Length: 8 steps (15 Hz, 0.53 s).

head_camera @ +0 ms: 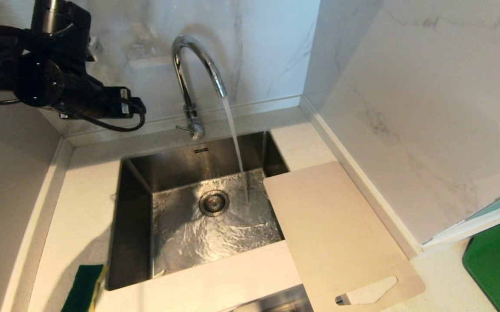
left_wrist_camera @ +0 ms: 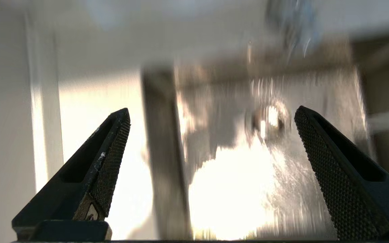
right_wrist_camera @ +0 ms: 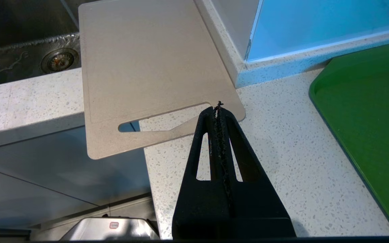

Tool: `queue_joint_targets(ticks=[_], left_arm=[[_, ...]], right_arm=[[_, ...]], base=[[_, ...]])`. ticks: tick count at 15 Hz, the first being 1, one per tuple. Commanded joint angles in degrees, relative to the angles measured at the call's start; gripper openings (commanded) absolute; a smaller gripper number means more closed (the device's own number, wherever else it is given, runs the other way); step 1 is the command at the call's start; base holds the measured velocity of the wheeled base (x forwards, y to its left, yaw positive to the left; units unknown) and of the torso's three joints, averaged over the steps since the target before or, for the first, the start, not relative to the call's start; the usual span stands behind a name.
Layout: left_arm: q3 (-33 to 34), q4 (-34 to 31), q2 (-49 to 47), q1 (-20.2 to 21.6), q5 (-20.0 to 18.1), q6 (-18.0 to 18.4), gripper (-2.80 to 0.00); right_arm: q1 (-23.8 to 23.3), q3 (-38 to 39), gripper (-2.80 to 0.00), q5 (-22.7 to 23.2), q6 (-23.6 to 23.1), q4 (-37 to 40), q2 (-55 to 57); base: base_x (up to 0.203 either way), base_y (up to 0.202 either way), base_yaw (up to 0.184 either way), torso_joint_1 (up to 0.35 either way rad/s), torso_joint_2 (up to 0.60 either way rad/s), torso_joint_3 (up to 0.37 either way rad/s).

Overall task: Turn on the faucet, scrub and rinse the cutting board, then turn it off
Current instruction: Pick up the cleaning cloth

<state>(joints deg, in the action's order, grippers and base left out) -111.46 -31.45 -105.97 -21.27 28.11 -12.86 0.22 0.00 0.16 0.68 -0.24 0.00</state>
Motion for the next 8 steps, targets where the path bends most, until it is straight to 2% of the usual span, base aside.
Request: queue_joint_targets(ticks=[1,4,5,7,8], left_arm=[[0.05,-10.18,3.92,3.34,-3.61,-2.52,0.00],[0.45,-21.67,7.84,5.22,-11.62,-5.44,0.00],[0.82,-25.70,9.31,5.27,-13.65,-6.63,-2.80],[3.93,-29.74,11.95,5.07,-17.77,-7.56,-2.80],[6.54,-30.23,13.16,4.90,-18.68,-7.65,-2.80]], right_arm=[[0.04,0.00,-2.80,0.02,0.02,-0.09,0.00],[0.04,0.00,-2.80,0.02,0.02,-0.11,0.00],[0.04,0.00,-2.80,0.02,0.02,-0.02,0.00],[0.04,0.00,-2.80,0.02,0.02,-0.07,0.00],[0.04,0.00,-2.80,0.02,0.02,-0.02,0.00]], base=[[0.000,0.000,0.000,0.000,0.00,0.000],[0.000,0.000,0.000,0.000,0.00,0.000],[0.000,0.000,0.000,0.000,0.00,0.000],[0.000,0.000,0.000,0.000,0.00,0.000],[0.000,0.000,0.000,0.000,0.00,0.000]])
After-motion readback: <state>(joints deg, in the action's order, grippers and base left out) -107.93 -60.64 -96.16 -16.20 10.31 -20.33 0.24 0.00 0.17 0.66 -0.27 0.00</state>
